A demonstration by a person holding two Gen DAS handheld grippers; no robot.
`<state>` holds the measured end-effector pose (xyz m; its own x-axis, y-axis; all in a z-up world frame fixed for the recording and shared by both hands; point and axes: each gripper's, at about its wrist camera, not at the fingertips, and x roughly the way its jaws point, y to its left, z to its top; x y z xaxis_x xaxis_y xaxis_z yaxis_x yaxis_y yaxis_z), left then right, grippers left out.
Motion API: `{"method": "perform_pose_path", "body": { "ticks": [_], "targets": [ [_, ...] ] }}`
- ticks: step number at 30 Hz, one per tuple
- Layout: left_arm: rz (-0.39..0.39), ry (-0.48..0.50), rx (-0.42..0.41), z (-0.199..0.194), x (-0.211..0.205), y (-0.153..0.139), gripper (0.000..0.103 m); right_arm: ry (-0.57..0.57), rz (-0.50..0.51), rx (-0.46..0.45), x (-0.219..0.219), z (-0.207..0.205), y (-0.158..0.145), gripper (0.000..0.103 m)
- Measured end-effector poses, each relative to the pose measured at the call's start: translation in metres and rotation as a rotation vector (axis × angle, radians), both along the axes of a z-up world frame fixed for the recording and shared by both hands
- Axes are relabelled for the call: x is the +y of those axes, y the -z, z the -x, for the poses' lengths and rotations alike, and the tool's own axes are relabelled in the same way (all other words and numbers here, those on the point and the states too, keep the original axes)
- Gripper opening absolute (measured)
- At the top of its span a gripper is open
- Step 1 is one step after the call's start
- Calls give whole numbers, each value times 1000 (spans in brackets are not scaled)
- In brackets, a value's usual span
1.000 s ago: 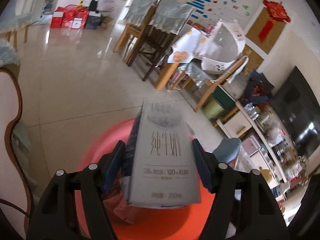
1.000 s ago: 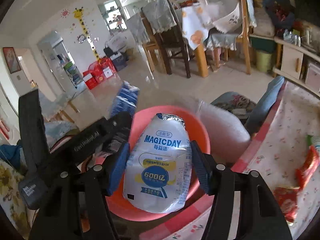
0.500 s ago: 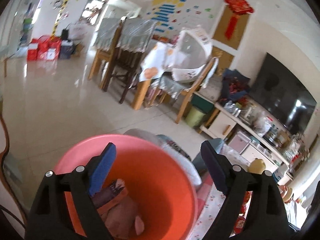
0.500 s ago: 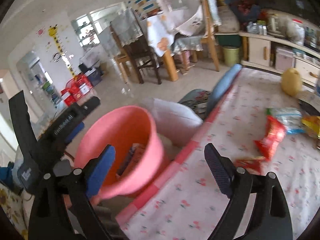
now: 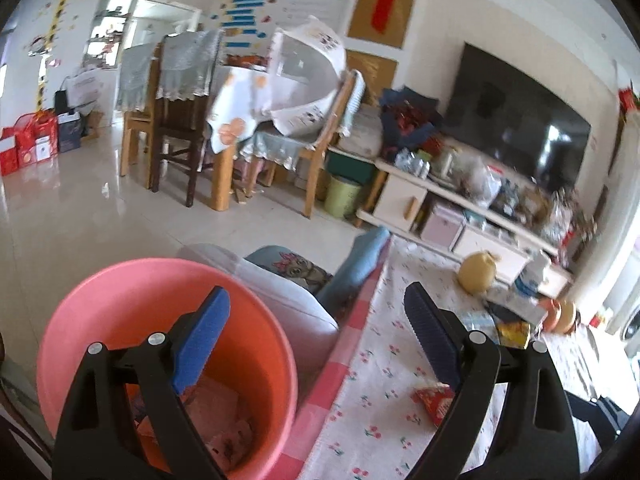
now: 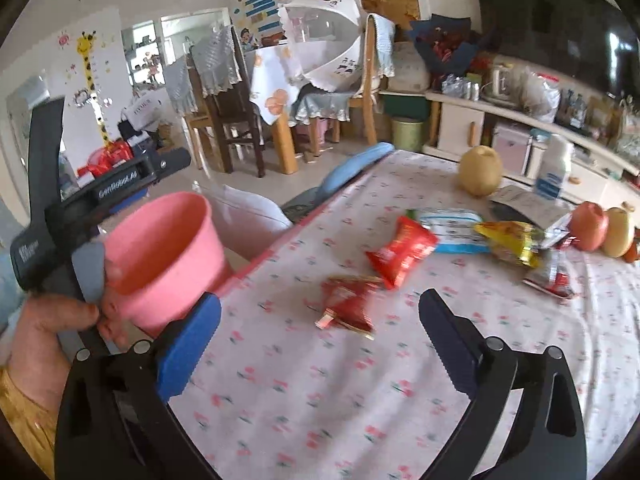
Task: Collect trash
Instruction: 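Move both tools back over the table toward the red wrappers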
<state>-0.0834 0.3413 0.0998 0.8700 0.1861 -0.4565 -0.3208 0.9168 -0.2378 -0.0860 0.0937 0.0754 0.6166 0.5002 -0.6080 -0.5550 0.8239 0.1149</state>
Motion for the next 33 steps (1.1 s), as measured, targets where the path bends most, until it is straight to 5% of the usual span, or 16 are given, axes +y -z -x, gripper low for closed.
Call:
{"method": "perform_pose_path", "body": {
  "ticks": [19,33],
  "targets": [
    [-22,239,132,-24,-91,16,89,137,48,63,-98,19,23,98],
    [167,318,265,-39,-107,48,89,234,15,95,-154,3,36,98]
  ]
}}
